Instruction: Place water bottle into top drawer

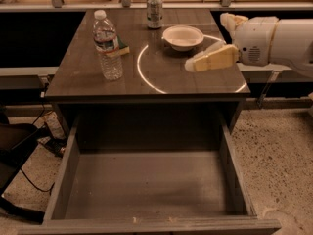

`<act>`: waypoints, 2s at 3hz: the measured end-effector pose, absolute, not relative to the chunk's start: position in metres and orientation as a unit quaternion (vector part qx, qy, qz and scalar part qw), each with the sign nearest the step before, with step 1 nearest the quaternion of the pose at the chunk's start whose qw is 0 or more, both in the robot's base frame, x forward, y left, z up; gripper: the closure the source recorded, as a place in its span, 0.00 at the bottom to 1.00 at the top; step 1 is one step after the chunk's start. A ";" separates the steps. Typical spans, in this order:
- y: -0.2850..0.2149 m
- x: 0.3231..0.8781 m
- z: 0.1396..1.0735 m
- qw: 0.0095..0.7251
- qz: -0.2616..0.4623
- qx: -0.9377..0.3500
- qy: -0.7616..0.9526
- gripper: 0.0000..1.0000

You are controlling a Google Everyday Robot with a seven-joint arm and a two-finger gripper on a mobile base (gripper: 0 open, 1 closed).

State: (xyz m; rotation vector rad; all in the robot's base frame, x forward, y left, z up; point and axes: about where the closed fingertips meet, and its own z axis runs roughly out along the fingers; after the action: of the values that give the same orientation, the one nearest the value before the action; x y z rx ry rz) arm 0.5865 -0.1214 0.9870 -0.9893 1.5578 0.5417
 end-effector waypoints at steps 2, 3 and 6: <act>-0.066 0.628 0.946 0.588 0.251 -0.395 0.660 0.00; -0.040 0.648 0.938 0.592 0.257 -0.403 0.649 0.00; 0.044 0.673 0.944 0.588 0.318 -0.436 0.603 0.00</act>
Offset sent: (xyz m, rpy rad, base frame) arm 0.0770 0.0869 -0.0626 0.0869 -0.0104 -0.0241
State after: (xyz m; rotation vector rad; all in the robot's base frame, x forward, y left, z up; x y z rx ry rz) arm 0.6731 0.0441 0.9437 -1.0152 1.4037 0.7407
